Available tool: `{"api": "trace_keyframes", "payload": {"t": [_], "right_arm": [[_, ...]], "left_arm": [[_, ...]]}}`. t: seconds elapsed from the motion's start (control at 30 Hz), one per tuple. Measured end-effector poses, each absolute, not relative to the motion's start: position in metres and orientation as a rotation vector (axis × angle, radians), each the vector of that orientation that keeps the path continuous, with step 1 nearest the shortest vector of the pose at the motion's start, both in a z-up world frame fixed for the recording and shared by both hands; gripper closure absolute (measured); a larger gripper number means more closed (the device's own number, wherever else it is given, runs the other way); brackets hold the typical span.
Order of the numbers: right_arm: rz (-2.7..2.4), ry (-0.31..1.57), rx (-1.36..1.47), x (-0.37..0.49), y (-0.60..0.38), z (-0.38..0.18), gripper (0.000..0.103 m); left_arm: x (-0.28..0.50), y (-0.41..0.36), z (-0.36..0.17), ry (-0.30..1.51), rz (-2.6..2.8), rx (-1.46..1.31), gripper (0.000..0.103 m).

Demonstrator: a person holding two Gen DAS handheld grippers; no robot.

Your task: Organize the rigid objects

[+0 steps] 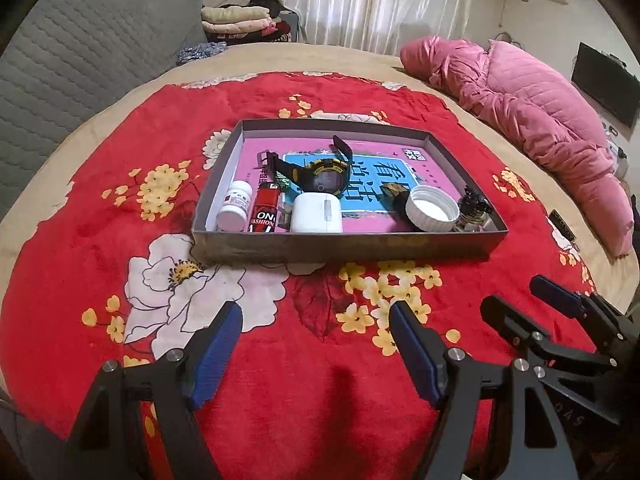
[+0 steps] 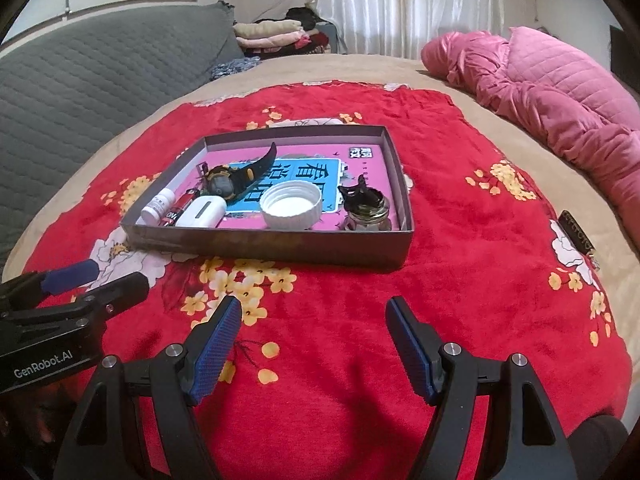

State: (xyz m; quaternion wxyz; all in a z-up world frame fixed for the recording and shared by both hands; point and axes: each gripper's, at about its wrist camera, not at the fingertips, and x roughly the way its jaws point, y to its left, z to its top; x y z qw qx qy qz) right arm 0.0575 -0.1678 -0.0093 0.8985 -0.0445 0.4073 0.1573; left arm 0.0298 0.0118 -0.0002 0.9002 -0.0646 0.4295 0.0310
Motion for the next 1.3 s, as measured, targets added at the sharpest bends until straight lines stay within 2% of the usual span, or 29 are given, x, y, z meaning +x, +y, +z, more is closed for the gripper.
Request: {"api": "trace_keyframes", "payload": {"t": [1.3], "right_arm": [[0.340, 0.876, -0.080, 0.065, -0.165, -0.028, 0.027]], "left_arm": [[0.033, 0.012, -0.006, 0.854, 0.012, -0.151, 0.028]]}}
